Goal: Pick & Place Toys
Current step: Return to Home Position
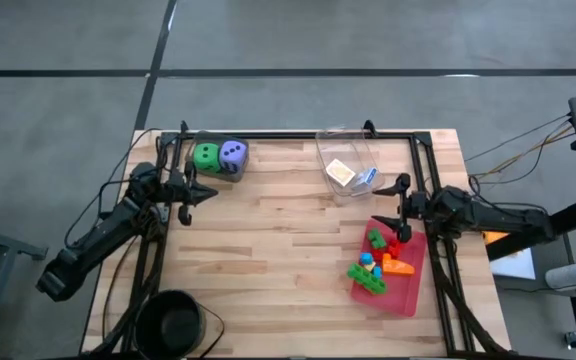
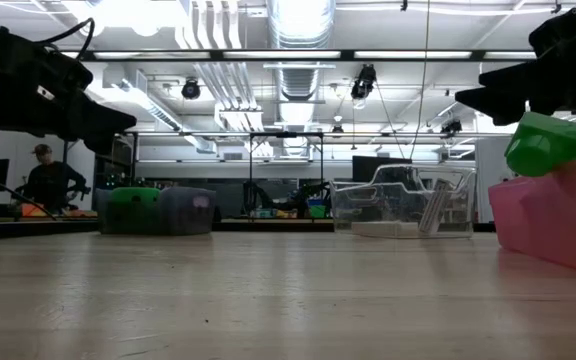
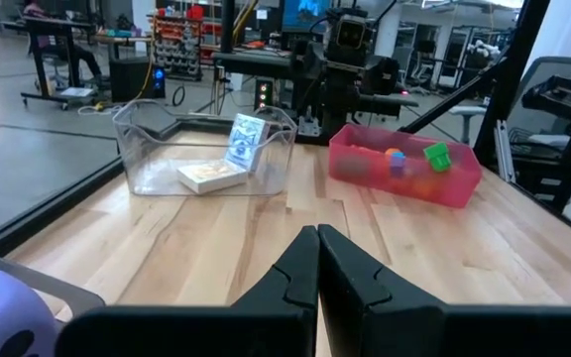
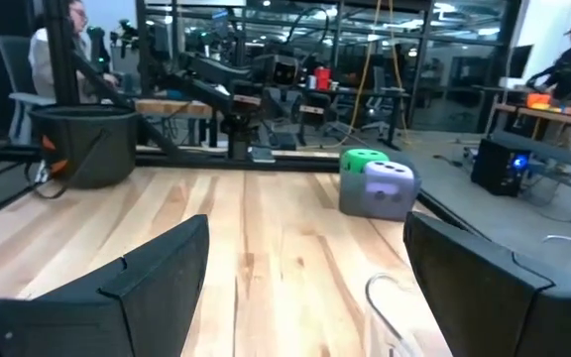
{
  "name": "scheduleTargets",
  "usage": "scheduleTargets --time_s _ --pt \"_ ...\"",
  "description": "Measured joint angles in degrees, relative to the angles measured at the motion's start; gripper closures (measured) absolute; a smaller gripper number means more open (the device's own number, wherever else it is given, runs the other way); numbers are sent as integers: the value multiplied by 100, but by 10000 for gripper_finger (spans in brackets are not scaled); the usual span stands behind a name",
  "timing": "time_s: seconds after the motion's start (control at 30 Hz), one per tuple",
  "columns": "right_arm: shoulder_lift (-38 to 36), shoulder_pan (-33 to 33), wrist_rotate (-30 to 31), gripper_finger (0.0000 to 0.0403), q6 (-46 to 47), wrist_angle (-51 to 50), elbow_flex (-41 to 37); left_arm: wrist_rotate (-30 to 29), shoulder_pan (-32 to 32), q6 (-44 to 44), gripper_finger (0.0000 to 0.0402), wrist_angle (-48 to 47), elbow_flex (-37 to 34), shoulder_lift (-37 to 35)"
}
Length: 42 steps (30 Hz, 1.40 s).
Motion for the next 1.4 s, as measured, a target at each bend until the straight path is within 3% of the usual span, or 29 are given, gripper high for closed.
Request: scheduleTargets --time_s 0.13,0.3,0.63,0.93,1.13,1.27,1.4 --pt "-6 590 628 67 -163 -19 0 0 0 21 392 -2 0 0" --pt "-4 1002 834 67 -354 -213 0 -2 0 18 392 -88 0 0" --pt "237 1009 834 67 -185 -210 0 264 -4 581 392 -362 0 9" --pt "463 1005 836 67 -181 -191 79 558 -47 410 392 -393 0 9" --pt "521 1005 834 67 -183 -194 81 -1038 -673 -153 392 133 0 6" --pt "521 1005 834 67 -185 -192 81 -1555 -1418 -260 392 1055 0 -2" --pt "521 1005 834 67 -185 -195 81 -2525 -2351 -258 392 1163 0 -2"
